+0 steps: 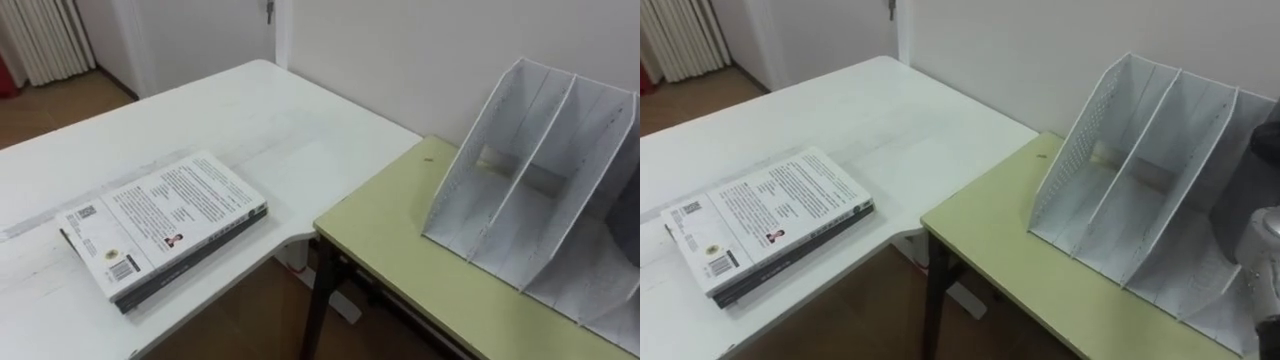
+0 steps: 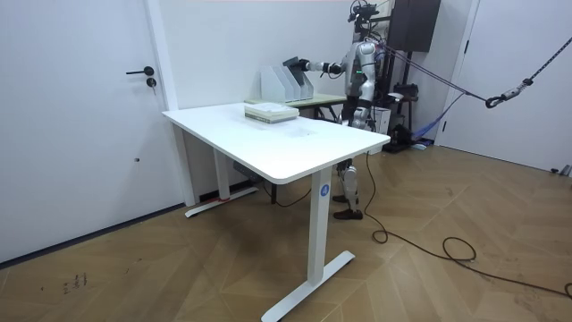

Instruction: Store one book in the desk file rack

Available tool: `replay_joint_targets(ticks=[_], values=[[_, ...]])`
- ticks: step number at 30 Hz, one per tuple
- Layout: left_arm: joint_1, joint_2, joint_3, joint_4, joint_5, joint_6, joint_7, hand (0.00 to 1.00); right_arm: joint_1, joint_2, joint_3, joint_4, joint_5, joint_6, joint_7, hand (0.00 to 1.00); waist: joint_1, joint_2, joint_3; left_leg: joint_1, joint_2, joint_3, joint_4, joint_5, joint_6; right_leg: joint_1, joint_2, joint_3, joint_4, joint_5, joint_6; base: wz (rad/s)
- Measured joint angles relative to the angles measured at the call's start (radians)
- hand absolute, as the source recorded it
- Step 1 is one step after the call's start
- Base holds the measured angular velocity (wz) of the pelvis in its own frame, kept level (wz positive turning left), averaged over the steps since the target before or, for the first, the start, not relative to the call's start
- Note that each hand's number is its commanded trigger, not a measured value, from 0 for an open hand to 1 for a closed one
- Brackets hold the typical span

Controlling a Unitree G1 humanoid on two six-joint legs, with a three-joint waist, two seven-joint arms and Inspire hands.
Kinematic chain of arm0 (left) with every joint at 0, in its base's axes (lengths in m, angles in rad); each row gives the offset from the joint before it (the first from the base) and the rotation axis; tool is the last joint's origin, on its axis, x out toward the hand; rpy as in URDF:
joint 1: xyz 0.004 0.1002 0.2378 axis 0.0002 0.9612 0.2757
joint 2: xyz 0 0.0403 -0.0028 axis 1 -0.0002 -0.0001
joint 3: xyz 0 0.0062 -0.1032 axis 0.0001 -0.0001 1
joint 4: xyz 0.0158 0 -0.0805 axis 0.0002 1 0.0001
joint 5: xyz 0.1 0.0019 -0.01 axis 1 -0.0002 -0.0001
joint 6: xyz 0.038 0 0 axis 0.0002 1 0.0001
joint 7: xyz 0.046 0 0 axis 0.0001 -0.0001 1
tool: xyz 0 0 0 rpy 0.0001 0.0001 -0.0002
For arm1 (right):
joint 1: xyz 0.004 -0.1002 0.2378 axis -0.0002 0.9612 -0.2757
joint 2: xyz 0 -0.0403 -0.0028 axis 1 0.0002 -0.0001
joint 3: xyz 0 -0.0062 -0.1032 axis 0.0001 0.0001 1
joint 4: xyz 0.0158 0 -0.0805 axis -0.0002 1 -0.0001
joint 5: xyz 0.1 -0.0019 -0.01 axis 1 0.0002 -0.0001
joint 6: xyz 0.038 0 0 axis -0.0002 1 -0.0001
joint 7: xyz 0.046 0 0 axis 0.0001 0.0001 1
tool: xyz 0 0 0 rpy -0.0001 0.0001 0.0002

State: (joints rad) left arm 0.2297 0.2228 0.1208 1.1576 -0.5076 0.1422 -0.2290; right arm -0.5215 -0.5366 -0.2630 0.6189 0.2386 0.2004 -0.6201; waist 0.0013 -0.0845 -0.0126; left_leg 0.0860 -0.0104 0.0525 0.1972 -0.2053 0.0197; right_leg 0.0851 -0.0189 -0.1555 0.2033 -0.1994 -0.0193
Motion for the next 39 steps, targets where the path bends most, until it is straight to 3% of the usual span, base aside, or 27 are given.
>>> replay_joint_targets(ticks=[1, 3, 20, 32, 39], values=[[0.000, 0.000, 0.002, 0.000, 0.000, 0.002, 0.000, 0.00, 0.000, -0.004, 0.000, 0.000, 0.000, 0.005, 0.002, 0.00, 0.000, 0.001, -0.0004, 0.001, 0.000, 0.000, 0.000, 0.000, 0.000, 0.000, 0.000, 0.001, 0.001, 0.000, 0.000, 0.00], [0.006, 0.001, 0.006, -0.006, 0.000, 0.005, 0.000, 0.00, 0.000, -0.018, 0.000, 0.001, 0.001, 0.021, 0.014, 0.00, 0.001, 0.001, -0.0009, 0.004, 0.000, 0.002, 0.000, 0.000, 0.000, 0.001, 0.000, 0.004, 0.001, 0.000, 0.000, 0.00], [0.025, 0.027, 0.015, -0.012, 0.003, 0.025, 0.005, 0.00, -0.067, -0.077, 0.003, 0.086, 0.033, 0.032, 0.034, 0.00, 0.002, 0.000, -0.0006, 0.011, 0.001, 0.004, 0.001, 0.000, 0.000, 0.005, 0.001, 0.007, 0.002, 0.000, 0.000, 0.00], [0.024, 0.027, 0.004, -0.009, -0.001, 0.023, 0.023, 0.00, -0.078, -0.078, 0.017, 0.086, 0.053, 0.032, 0.036, 0.00, 0.003, 0.006, 0.0041, 0.013, 0.001, 0.002, -0.001, 0.000, 0.000, 0.011, 0.001, 0.004, 0.002, 0.000, 0.000, 0.00], [0.014, 0.027, 0.001, -0.021, 0.033, 0.018, 0.022, 0.00, -0.097, -0.080, 0.024, 0.012, 0.202, 0.031, 0.060, 0.00, 0.000, 0.007, 0.0046, 0.006, 0.001, 0.003, -0.004, 0.000, 0.000, 0.001, 0.002, 0.010, 0.002, 0.000, 0.000, -0.01]])
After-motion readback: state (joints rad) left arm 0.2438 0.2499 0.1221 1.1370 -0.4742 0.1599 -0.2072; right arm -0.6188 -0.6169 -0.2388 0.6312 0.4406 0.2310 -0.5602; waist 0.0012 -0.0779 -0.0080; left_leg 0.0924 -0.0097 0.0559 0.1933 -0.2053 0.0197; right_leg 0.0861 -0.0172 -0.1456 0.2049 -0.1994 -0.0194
